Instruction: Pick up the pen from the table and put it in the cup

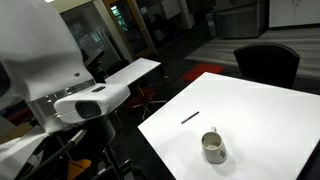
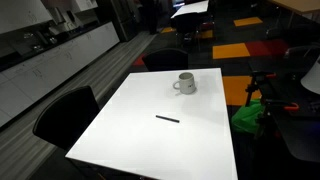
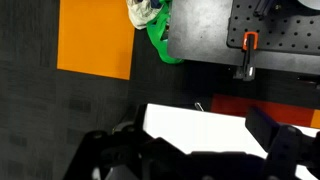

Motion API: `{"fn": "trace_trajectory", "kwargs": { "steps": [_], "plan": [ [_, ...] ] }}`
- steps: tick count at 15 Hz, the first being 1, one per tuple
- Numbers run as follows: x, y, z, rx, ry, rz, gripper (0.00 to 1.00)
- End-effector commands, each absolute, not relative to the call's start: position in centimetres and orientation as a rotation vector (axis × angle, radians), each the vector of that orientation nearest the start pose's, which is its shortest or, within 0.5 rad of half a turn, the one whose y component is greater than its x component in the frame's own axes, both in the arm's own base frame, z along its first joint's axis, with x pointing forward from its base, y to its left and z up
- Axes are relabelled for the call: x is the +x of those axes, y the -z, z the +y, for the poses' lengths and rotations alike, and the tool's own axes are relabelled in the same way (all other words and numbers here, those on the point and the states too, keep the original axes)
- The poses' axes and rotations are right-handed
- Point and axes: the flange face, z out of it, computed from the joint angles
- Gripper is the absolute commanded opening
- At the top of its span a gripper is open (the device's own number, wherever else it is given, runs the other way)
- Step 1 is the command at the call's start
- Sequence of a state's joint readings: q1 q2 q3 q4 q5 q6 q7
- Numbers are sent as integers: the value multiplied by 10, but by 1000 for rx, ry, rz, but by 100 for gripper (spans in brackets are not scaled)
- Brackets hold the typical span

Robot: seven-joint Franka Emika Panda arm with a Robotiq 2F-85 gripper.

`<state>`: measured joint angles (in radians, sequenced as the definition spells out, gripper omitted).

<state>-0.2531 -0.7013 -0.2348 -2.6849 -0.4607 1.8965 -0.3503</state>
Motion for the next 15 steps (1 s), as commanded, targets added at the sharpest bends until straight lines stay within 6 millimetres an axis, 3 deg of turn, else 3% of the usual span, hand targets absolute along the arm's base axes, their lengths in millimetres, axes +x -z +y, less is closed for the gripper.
{"fn": "trace_trajectory", "kwargs": {
  "steps": [1, 5, 7, 11, 15],
  "plan": [
    [277, -432, -181, -3347, -314, -156, 100],
    [277, -432, -181, -3347, -314, -156, 100],
    [287, -436, -175, -3361, -259, -179, 100],
    [333, -457, -144, -3396, 26, -320, 100],
    [395, -469, -89, -3358, 295, -467, 100]
  ]
}}
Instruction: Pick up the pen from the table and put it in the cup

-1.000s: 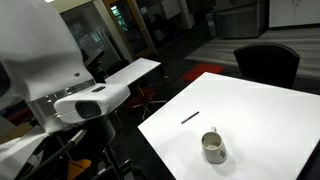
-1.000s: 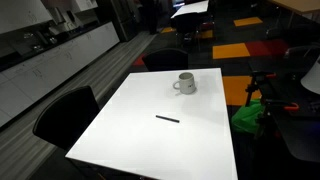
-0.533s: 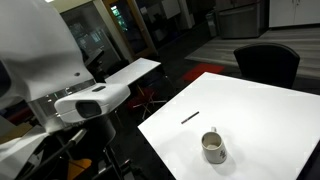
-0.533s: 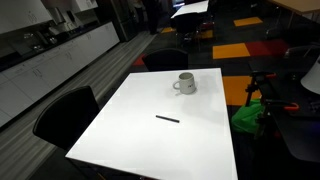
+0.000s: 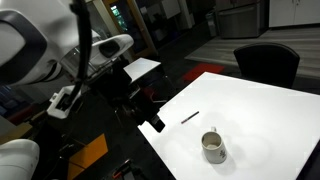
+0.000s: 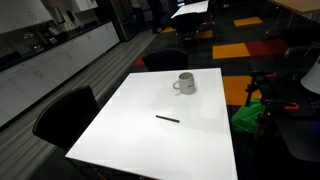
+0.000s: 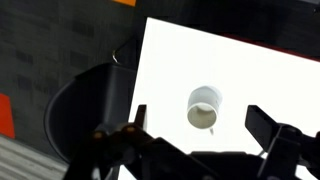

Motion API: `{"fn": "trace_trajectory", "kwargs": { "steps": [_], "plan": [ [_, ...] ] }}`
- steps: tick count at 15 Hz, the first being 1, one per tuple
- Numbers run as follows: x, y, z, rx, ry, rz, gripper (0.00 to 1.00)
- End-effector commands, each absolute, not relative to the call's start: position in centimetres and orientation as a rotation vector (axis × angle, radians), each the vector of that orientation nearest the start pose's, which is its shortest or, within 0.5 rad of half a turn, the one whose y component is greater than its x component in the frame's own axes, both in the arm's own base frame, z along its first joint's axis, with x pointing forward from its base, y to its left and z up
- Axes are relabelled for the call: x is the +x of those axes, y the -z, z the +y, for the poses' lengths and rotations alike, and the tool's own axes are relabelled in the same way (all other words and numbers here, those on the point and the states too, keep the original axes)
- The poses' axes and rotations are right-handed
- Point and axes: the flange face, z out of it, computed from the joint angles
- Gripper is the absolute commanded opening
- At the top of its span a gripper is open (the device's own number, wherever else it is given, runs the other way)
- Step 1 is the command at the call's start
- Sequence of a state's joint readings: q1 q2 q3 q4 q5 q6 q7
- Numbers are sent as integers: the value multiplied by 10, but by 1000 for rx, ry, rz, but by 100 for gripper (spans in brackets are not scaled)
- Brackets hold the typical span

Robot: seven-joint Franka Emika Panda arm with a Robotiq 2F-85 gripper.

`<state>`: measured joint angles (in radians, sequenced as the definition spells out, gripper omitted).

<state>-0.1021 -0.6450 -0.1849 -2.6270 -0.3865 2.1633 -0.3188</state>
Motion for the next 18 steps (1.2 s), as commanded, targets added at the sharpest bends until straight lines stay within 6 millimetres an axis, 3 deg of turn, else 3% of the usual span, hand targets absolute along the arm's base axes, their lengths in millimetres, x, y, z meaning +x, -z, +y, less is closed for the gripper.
{"fn": "trace_trajectory", "kwargs": {
  "steps": [1, 5, 7, 13, 18],
  "plan": [
    [411, -468, -69, -3344, 337, -481, 100],
    [469, -449, -2, -3303, 443, -514, 100],
    [498, -436, 25, -3270, 495, -444, 100],
    [568, -387, 71, -3132, 533, -133, 100],
    [608, -326, 101, -3082, 368, -1, 100]
  ]
}}
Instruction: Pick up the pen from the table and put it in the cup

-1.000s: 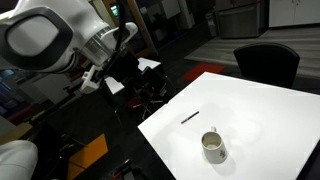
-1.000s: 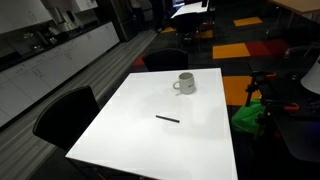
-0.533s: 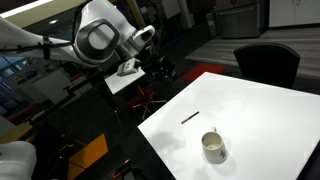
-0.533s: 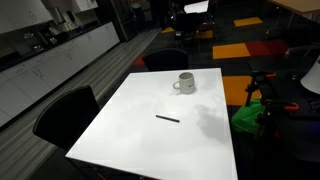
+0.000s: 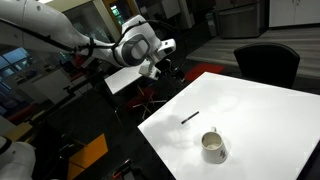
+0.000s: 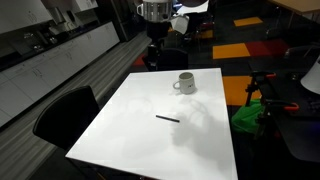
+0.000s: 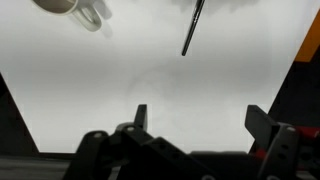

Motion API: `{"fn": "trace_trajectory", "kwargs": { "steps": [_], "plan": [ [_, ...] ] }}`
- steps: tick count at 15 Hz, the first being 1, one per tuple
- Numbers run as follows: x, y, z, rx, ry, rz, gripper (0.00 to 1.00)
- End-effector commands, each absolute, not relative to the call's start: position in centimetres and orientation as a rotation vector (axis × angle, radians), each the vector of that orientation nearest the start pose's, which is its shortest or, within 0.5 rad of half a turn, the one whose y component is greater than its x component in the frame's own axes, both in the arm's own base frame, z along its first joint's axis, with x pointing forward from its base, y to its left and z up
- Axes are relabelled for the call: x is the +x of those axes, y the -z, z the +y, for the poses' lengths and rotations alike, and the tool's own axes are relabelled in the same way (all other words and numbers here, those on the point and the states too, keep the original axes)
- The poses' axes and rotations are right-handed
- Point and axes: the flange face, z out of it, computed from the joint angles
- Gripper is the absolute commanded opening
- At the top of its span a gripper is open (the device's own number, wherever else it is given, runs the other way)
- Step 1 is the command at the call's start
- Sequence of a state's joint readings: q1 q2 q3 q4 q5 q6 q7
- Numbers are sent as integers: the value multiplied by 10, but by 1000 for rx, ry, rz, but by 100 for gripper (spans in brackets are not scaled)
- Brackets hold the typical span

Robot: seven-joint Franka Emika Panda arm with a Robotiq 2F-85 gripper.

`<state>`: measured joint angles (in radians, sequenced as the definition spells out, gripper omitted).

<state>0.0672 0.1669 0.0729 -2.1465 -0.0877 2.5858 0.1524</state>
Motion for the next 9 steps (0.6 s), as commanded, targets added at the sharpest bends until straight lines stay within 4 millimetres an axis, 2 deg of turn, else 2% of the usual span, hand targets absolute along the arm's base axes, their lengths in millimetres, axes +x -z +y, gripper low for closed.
{"fn": "trace_trajectory", "kwargs": {
  "steps": [1, 5, 7, 8, 9],
  "plan": [
    [614, -311, 105, -3083, 328, 9, 100],
    [625, -242, 114, -3093, 168, 22, 100],
    [623, -216, 115, -3093, 89, 9, 100],
    [615, -228, 111, -3099, 154, -9, 100],
    [616, -215, 112, -3100, 128, -6, 100]
  ]
}}
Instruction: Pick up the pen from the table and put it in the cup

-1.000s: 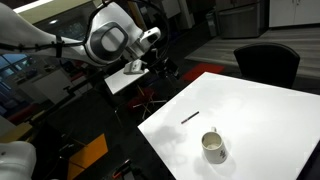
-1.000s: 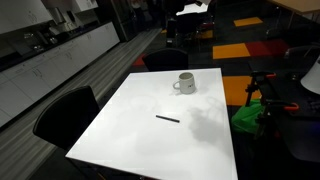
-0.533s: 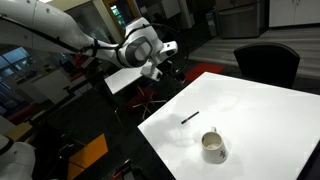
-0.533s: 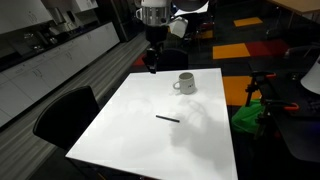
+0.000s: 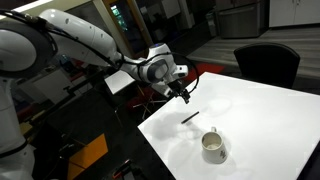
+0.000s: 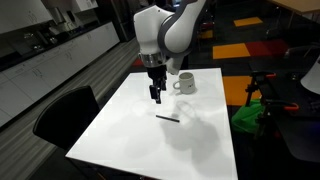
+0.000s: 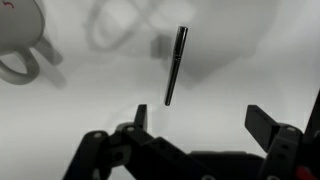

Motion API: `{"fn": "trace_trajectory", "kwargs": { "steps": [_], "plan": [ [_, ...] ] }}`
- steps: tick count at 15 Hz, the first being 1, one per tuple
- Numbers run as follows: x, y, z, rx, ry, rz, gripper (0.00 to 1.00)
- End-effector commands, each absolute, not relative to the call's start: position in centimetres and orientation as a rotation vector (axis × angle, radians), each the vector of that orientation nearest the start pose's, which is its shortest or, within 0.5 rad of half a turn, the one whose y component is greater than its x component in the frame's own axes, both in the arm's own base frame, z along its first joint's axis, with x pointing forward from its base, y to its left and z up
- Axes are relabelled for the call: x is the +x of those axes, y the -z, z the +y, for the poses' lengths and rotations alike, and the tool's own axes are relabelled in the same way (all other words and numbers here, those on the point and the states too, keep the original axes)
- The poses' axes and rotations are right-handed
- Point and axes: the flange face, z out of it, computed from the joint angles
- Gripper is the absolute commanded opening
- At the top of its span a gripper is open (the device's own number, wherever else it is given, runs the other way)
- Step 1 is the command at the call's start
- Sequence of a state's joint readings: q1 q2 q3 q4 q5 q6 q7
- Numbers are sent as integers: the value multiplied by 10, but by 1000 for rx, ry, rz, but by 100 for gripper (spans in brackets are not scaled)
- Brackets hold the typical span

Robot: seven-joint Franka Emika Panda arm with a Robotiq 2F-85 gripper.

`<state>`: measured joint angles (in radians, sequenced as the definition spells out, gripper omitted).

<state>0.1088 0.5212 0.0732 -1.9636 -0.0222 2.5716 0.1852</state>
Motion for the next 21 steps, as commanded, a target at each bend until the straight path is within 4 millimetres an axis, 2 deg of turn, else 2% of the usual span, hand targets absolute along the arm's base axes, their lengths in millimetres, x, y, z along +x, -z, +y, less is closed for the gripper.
{"fn": "trace_trajectory", "kwargs": {
  "steps": [1, 6, 8, 15, 21],
  "plan": [
    [617, -208, 112, -3100, 115, -5, 100],
    [622, -209, 113, -3098, 120, -4, 100],
    [629, -202, 118, -3100, 113, 13, 100],
    [652, -154, 128, -3108, 125, 67, 100],
    [663, -115, 120, -3105, 75, 213, 100]
  ]
}}
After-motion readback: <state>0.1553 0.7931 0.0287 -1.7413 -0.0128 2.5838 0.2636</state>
